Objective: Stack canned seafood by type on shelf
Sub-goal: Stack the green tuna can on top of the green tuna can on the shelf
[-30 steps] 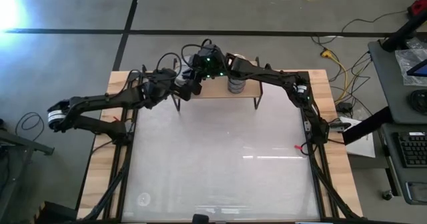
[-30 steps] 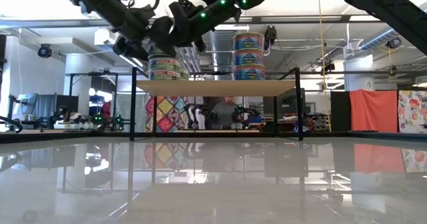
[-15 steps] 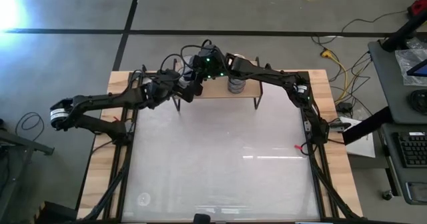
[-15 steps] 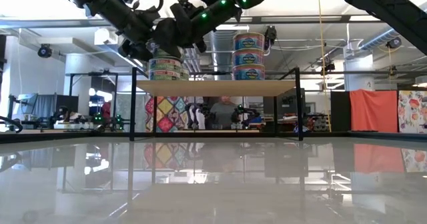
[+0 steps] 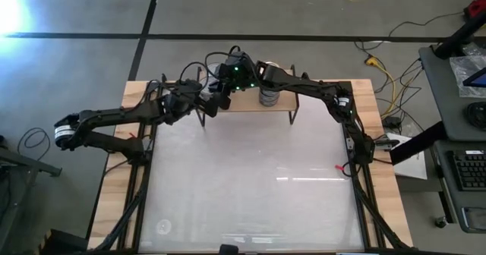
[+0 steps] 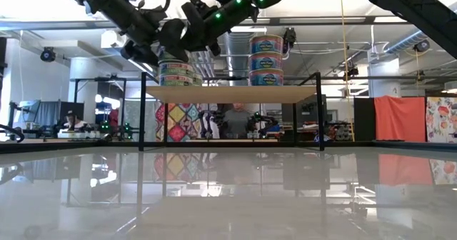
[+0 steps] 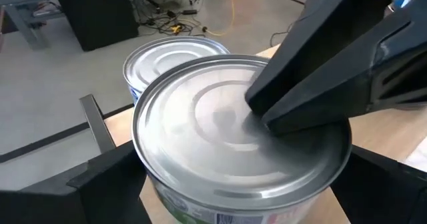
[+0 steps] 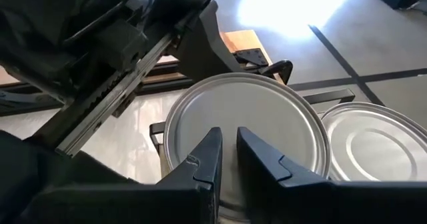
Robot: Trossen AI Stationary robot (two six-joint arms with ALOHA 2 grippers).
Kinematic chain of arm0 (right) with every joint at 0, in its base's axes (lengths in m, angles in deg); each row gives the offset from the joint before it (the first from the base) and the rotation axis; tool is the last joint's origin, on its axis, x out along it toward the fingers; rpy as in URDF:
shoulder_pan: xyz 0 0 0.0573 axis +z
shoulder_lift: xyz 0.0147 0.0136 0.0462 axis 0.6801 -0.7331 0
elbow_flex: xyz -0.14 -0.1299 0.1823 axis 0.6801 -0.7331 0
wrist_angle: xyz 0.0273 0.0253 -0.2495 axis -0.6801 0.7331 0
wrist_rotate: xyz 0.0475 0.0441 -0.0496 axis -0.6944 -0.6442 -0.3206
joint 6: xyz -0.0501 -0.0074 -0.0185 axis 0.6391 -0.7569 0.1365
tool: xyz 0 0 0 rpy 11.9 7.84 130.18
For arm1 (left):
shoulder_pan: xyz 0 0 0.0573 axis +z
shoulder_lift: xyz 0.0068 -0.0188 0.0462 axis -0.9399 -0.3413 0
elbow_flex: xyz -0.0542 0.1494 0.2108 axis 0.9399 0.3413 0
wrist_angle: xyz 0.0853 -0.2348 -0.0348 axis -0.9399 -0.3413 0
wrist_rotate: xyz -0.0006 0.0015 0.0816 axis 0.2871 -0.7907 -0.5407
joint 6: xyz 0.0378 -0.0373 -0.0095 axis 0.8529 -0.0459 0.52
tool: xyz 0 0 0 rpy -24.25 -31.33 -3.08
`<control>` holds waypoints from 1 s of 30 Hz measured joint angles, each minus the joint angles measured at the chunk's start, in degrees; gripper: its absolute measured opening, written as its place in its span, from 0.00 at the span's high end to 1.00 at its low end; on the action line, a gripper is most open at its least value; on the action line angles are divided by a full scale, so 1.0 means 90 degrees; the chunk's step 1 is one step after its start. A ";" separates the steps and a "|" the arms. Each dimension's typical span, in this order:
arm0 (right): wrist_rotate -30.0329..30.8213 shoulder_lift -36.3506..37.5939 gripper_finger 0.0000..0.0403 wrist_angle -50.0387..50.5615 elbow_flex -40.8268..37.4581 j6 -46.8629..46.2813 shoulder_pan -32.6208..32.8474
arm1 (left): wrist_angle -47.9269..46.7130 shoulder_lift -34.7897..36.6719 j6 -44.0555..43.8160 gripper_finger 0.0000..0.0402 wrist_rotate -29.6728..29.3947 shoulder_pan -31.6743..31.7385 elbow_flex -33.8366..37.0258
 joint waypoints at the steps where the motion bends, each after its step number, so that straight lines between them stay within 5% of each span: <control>1: 0.0000 -0.0009 0.90 -0.0019 -0.0005 -0.0002 0.0000 | 0.0005 -0.0009 0.0001 0.00 -0.0014 0.0000 0.0001; 21: -0.0007 -0.0121 0.90 -0.1022 -0.0024 -0.0069 0.0015 | 0.0237 -0.0199 0.0035 0.00 -0.0061 0.0114 0.0001; 30: -0.0027 -0.0265 0.90 -0.0594 -0.0009 -0.0055 -0.0032 | 0.0220 -0.0176 0.0063 0.00 0.0145 0.0118 0.0001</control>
